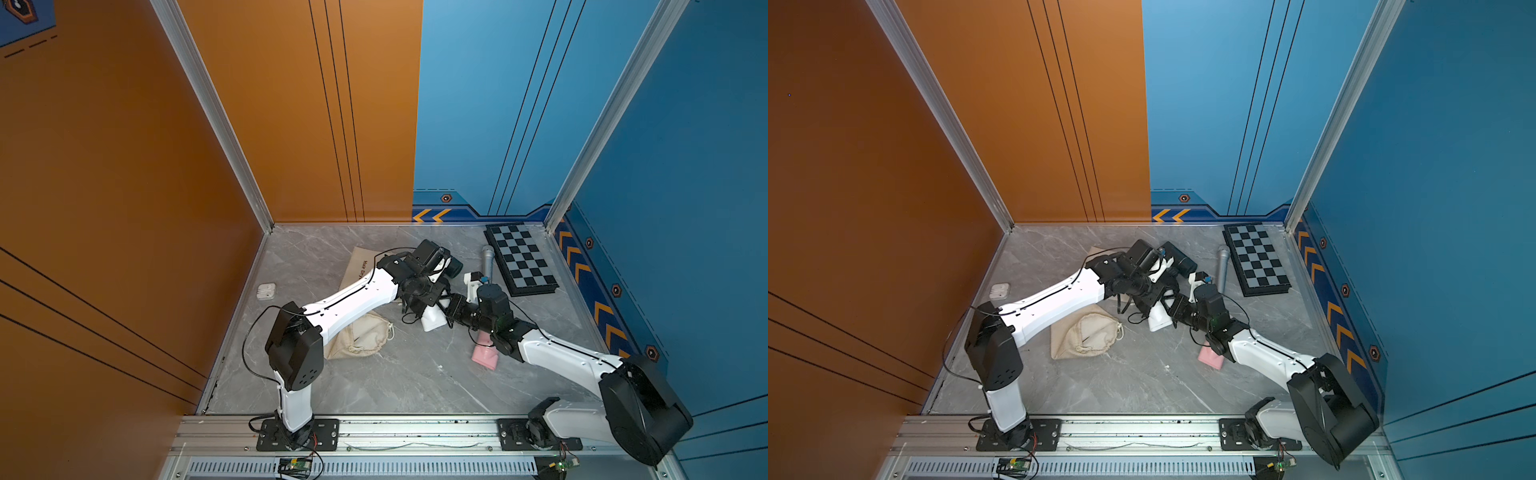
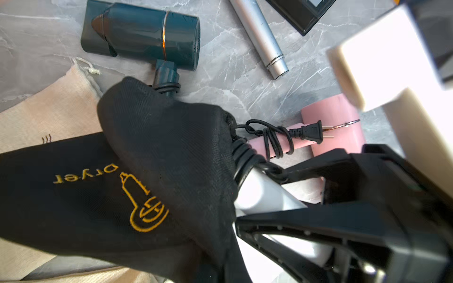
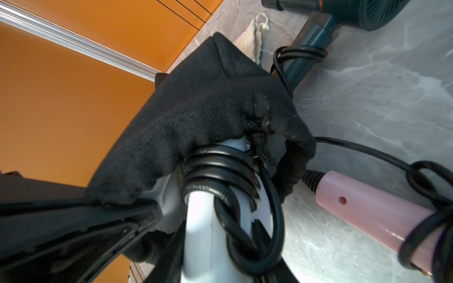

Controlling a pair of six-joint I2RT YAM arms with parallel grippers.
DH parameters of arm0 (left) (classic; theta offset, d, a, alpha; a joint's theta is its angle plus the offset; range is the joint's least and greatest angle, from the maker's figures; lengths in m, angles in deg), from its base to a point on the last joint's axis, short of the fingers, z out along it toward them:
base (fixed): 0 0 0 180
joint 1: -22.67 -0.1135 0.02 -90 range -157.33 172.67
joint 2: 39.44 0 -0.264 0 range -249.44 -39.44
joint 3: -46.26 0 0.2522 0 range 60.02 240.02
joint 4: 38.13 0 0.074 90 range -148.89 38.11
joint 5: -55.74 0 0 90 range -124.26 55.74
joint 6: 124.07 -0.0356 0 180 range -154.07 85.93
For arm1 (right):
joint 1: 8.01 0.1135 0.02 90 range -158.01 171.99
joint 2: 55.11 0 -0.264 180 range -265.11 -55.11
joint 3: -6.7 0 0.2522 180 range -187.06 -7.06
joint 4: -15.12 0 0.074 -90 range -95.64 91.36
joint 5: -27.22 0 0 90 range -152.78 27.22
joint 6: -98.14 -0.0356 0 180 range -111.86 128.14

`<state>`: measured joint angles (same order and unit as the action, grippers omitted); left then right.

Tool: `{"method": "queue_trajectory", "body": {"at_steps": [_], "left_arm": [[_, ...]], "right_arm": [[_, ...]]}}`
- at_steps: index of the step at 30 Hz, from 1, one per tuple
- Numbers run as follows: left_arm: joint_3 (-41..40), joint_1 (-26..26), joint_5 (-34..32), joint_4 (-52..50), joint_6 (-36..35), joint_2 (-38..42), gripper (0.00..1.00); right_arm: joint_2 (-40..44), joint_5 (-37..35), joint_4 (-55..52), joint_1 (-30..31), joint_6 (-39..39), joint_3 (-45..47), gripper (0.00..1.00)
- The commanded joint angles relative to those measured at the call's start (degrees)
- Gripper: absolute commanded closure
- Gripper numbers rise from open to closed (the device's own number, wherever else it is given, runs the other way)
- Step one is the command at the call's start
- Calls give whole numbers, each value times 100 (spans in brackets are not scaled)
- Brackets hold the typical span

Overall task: Pack away hair dryers
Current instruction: Place the hair dryer in the drawstring bag.

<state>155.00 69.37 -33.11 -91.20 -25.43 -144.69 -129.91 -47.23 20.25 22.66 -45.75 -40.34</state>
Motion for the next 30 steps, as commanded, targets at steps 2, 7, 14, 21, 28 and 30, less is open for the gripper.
{"method": "queue_trajectory", "body": {"at_steps": [2,7,14,21,28,30], "left_arm": [[205,54,31,-183,-11,347,100],[149,50,39,-216,18,395,100],[-245,40,-61,-290,43,606,100],[-637,46,-83,-288,135,747,100],[-459,224,13,-287,154,711,100],[-369,235,36,-286,143,723,100]], "right_arm": [[-79,124,185,44,62,-332,66],[1,127,316,-11,-44,-306,66],[450,57,610,-302,-335,-232,66],[668,-85,528,-388,-443,-236,66],[438,-472,652,-232,-605,-143,66],[326,-414,541,-197,-556,-233,66]]}}
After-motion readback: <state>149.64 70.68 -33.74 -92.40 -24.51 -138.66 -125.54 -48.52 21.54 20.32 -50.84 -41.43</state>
